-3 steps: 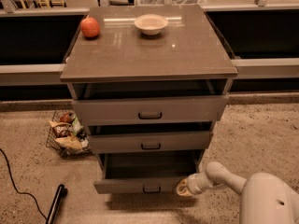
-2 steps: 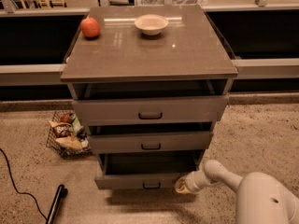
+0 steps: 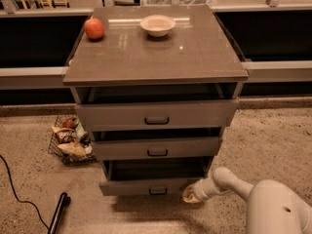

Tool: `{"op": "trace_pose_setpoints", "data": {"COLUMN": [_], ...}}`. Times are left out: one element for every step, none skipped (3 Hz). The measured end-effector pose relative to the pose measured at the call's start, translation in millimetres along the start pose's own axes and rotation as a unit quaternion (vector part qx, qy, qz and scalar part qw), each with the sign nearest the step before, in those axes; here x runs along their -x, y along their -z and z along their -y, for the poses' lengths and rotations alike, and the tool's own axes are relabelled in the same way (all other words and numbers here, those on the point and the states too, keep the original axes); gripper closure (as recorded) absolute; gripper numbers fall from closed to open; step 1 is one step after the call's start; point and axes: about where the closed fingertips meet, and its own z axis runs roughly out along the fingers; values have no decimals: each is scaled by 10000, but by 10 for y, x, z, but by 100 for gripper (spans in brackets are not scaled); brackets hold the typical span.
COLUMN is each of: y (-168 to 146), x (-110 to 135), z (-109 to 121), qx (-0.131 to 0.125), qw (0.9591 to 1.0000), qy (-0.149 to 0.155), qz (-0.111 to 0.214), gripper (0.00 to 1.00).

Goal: Close bottom drawer

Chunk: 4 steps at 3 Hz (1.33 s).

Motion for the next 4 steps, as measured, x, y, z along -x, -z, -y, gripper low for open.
{"op": "trace_pose_setpoints", "data": {"y": [0,-1,-44,-73], "x": [0,0,-18,-58], "z": [0,-1,34,165], "qx": [0,1,76,40], "qw": [10000,10000,10000,10000], "qy": [0,0,-12,-27], "qz": [0,0,51,58], "gripper": [11,0,0,0]}}
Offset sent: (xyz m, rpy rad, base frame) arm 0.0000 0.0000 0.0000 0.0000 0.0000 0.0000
